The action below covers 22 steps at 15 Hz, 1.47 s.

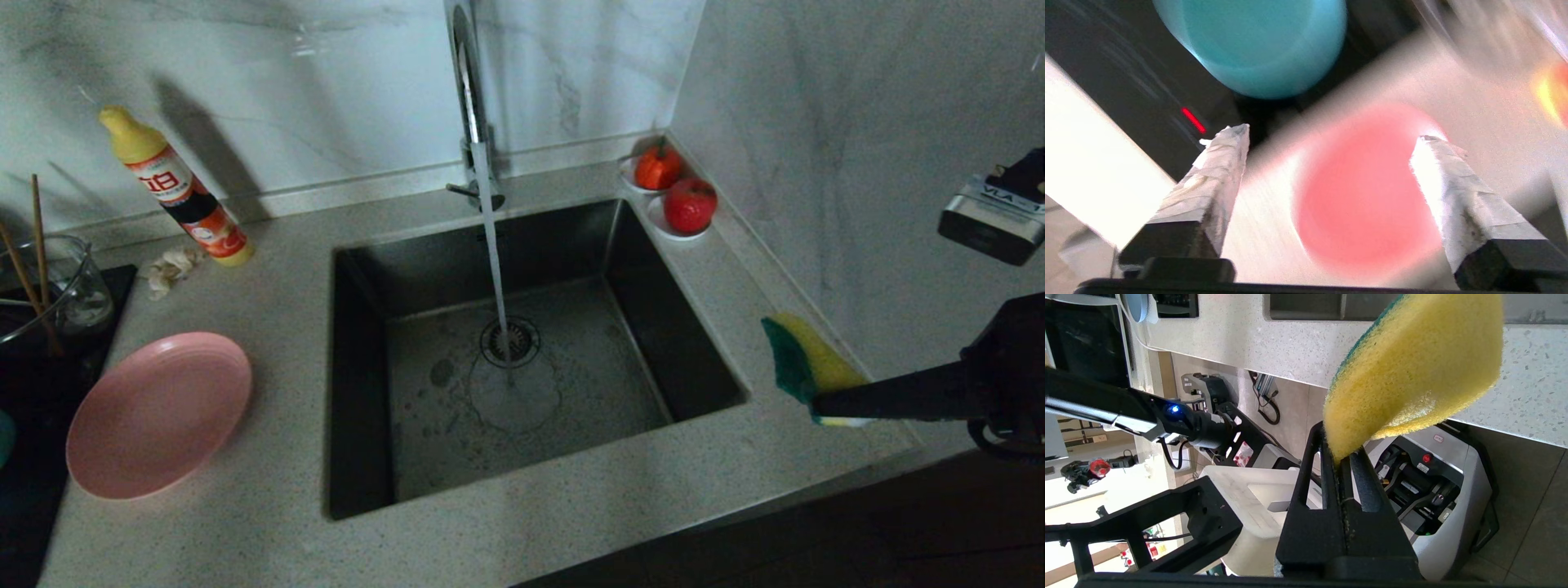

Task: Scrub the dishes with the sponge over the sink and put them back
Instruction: Wash the plate

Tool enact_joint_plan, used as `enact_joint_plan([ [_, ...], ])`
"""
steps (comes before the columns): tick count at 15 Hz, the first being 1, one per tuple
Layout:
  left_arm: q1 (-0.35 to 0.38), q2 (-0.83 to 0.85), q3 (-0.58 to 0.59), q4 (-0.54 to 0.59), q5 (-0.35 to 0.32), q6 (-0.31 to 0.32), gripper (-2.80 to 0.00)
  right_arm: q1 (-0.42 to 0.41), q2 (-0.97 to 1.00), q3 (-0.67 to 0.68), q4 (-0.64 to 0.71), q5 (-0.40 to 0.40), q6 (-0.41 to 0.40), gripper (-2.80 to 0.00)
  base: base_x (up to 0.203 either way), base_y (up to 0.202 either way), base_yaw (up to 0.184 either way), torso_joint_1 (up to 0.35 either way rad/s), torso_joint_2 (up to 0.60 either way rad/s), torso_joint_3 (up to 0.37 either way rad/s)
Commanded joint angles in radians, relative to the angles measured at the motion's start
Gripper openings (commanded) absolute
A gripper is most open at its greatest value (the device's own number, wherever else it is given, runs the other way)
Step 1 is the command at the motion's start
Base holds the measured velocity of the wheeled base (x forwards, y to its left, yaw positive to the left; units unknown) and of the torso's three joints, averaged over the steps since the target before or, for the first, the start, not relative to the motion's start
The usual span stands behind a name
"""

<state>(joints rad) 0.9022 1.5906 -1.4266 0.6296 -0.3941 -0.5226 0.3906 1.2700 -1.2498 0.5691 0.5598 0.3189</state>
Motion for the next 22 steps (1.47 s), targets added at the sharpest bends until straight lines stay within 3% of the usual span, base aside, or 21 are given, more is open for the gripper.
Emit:
enact_joint_plan([
  [1,-0.098,-0.085,-0.009,0.087,-0.02,0.027,0.0,0.001,-0.001,0.0,0.003,0.003,0.002,-2.8,0.0,0.0,0.0,0.0,0.0,0.0],
  [4,-0.199,-0.039,0.103,0.113,-0.018,0.118,0.0,0.001,-0.001,0.0,0.003,0.003,0.002,-2.8,0.0,0.0,0.0,0.0,0.0,0.0],
  [6,-0.21,0.028,0.137,0.112,-0.004,0.177,0.0,0.001,0.003,0.0,0.003,0.002,0.002,-2.8,0.0,0.0,0.0,0.0,0.0,0.0],
  [12,-0.219,0.16,0.159,0.045,0.038,0.237,0.0,0.001,0.012,0.0,0.003,0.002,0.002,-2.8,0.0,0.0,0.0,0.0,0.0,0.0],
  [16,-0.247,0.181,0.161,0.031,0.117,0.26,0.0,-0.001,0.011,0.001,0.003,0.002,0.002,-2.8,0.0,0.0,0.0,0.0,0.0,0.0],
  [22,-0.252,0.21,0.183,-0.024,0.127,0.26,0.0,-0.001,0.008,0.03,-0.031,0.002,0.002,-2.8,0.0,0.0,0.0,0.0,0.0,0.0],
])
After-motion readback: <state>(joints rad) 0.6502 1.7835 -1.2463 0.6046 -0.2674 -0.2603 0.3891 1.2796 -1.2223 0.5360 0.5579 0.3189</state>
